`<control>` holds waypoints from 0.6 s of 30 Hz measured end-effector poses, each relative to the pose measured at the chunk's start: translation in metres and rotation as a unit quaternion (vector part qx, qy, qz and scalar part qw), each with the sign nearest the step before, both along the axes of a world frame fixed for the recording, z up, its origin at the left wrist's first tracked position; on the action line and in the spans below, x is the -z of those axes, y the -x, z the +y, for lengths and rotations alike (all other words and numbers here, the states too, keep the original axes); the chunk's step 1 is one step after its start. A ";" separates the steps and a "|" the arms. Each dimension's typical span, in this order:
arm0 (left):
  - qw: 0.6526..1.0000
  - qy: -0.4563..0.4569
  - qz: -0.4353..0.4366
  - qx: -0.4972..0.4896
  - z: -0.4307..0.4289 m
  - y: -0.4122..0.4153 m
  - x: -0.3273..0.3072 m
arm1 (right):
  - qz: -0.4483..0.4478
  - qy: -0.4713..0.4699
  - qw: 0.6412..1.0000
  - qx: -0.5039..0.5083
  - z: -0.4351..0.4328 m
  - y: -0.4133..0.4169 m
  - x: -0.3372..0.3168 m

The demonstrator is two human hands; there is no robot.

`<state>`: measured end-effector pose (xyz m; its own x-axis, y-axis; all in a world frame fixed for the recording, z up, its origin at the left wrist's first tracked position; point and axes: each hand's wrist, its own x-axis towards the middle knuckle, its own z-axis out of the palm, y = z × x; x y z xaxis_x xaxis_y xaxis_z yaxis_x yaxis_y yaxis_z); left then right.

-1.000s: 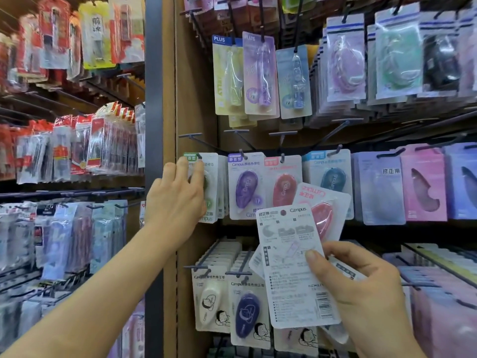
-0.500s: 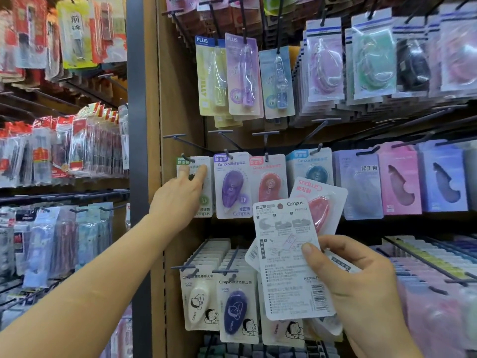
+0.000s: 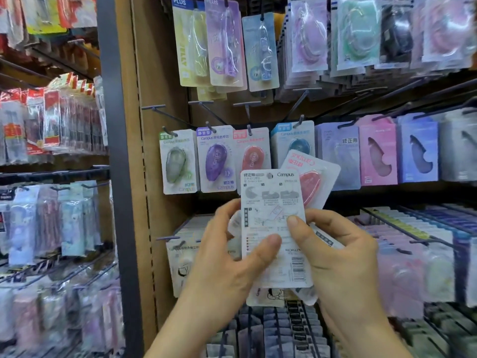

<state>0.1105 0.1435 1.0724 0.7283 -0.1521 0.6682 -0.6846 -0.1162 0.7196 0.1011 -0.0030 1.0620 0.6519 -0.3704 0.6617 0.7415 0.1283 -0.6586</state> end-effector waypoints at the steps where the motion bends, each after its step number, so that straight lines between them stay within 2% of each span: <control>1: 0.999 0.034 0.022 0.034 -0.009 0.004 0.006 | -0.009 0.001 1.000 0.000 0.002 0.002 0.003; 4: 0.984 0.137 0.069 0.095 -0.026 0.012 0.017 | -0.042 0.007 0.999 0.014 0.005 0.007 0.011; 6: 0.979 0.163 0.081 0.097 -0.029 0.017 0.022 | -0.047 0.006 0.999 0.003 0.002 0.010 0.017; 11: 0.978 0.155 0.109 0.089 -0.029 0.024 0.038 | 0.010 -0.010 0.994 -0.108 -0.020 0.020 0.026; 15: 0.987 0.098 0.104 0.076 -0.031 0.034 0.050 | 0.029 -0.016 0.994 -0.106 -0.027 0.023 0.035; 18: 0.990 0.097 0.082 0.058 -0.034 0.038 0.056 | 0.016 -0.061 0.996 -0.059 -0.025 0.023 0.046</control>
<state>0.0728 0.1093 1.0160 0.8152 -0.1204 0.5666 -0.5566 0.1081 0.8237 0.0785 -0.0278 1.0155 0.7152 -0.3667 0.5949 0.6958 0.2932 -0.6557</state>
